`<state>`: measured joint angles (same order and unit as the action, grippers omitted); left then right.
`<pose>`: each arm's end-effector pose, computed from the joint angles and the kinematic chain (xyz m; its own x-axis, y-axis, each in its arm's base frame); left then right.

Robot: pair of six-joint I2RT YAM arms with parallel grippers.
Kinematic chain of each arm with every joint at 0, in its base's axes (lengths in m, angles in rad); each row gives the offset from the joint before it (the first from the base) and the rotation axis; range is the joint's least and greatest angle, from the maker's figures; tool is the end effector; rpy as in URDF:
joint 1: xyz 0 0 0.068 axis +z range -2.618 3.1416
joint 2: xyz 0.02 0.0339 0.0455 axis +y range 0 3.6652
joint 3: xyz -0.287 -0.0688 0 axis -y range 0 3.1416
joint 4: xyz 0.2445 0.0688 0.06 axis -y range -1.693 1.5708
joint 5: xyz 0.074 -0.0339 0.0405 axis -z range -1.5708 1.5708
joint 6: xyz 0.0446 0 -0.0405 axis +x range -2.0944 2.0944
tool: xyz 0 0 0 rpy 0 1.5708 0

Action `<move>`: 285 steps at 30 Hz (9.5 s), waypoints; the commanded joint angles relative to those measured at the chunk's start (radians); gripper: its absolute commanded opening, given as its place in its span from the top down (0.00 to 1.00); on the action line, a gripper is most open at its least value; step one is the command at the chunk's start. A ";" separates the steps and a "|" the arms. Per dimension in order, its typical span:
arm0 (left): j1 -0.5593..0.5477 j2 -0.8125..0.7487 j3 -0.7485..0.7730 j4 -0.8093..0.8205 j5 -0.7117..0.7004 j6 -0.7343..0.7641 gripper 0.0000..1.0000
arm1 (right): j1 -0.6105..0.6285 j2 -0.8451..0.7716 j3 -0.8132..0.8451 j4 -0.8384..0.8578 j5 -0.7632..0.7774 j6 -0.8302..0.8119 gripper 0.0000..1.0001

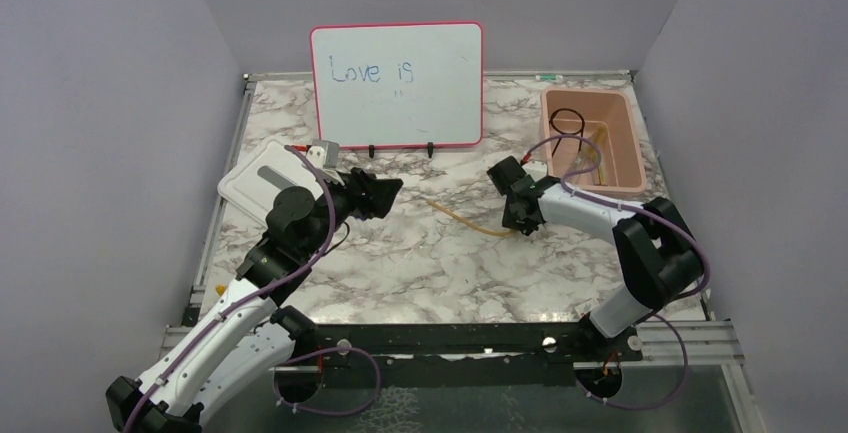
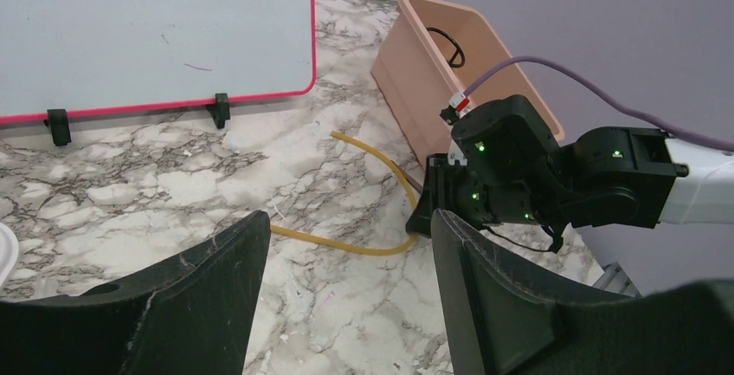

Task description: Organize the chemistry lab equipment

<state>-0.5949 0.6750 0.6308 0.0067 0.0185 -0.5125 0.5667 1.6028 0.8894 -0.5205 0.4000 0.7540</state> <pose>0.1332 -0.0911 0.3375 -0.3093 -0.3827 -0.8706 0.4865 0.7229 -0.4906 0.2551 0.1418 0.1771 -0.8446 0.2099 -0.4926 0.2638 0.9637 -0.0416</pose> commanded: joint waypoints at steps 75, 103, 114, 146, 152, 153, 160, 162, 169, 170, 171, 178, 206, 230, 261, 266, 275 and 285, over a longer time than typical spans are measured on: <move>0.006 -0.148 0.229 -0.204 0.180 -0.021 0.29 | -0.287 -0.385 0.511 0.144 0.422 -0.767 1.00; 0.006 -0.144 0.264 -0.284 0.176 -0.054 0.29 | -0.490 -0.191 0.214 0.126 0.181 -0.420 0.99; 0.006 -0.043 0.266 -0.254 0.145 0.021 0.28 | -0.500 -0.105 0.186 0.090 0.201 -0.341 0.85; 0.004 0.196 0.186 0.083 0.186 0.113 0.28 | -0.130 -0.374 0.277 -0.143 -0.223 -0.444 0.62; 0.004 0.164 0.137 0.142 0.101 0.158 0.28 | 0.016 -0.257 0.239 -0.146 -0.019 -0.420 0.62; 0.004 0.157 0.129 0.147 0.087 0.164 0.28 | 0.033 -0.234 0.237 -0.151 0.014 -0.421 0.62; 0.004 0.144 0.104 0.133 0.042 0.189 0.28 | 0.065 -0.009 0.283 -0.246 0.317 -0.388 0.60; 0.004 0.147 0.100 0.132 0.035 0.197 0.28 | 0.064 0.050 0.293 -0.263 0.388 -0.383 0.58; 0.004 0.167 0.093 0.136 0.027 0.208 0.28 | 0.052 0.166 0.300 -0.256 0.403 -0.398 0.52; 0.004 0.171 0.092 0.136 0.028 0.209 0.28 | 0.049 0.174 0.297 -0.245 0.390 -0.406 0.52; 0.004 0.172 0.092 0.133 0.028 0.209 0.28 | 0.044 0.182 0.295 -0.239 0.381 -0.412 0.53; 0.004 0.166 0.086 0.130 0.015 0.214 0.28 | 0.004 0.203 0.257 -0.174 0.312 -0.480 0.61; 0.004 0.187 0.086 0.129 0.021 0.206 0.28 | -0.098 0.225 0.255 -0.104 0.126 -0.598 0.59; 0.006 0.183 0.085 0.118 -0.011 0.210 0.28 | -0.183 0.250 0.270 -0.118 -0.323 -0.659 0.87; 0.006 0.169 0.086 0.115 -0.011 0.208 0.28 | -0.183 -0.122 0.382 -0.012 -0.343 -0.618 0.99; 0.006 0.155 0.086 0.110 -0.011 0.209 0.28 | -0.184 -0.232 0.415 0.018 -0.144 -0.672 0.99; 0.006 0.127 0.089 0.080 -0.052 0.205 0.28 | -0.344 -0.272 0.486 -0.003 0.002 -0.744 0.99; 0.006 0.211 0.155 -0.080 -0.255 0.186 0.27 | -0.551 -0.130 0.421 0.060 -0.028 -0.808 1.00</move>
<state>-0.5949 0.8570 0.7406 -0.0055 -0.1410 -0.3149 0.0502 1.4075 1.3499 -0.5026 0.3759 -0.0208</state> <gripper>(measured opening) 0.726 0.067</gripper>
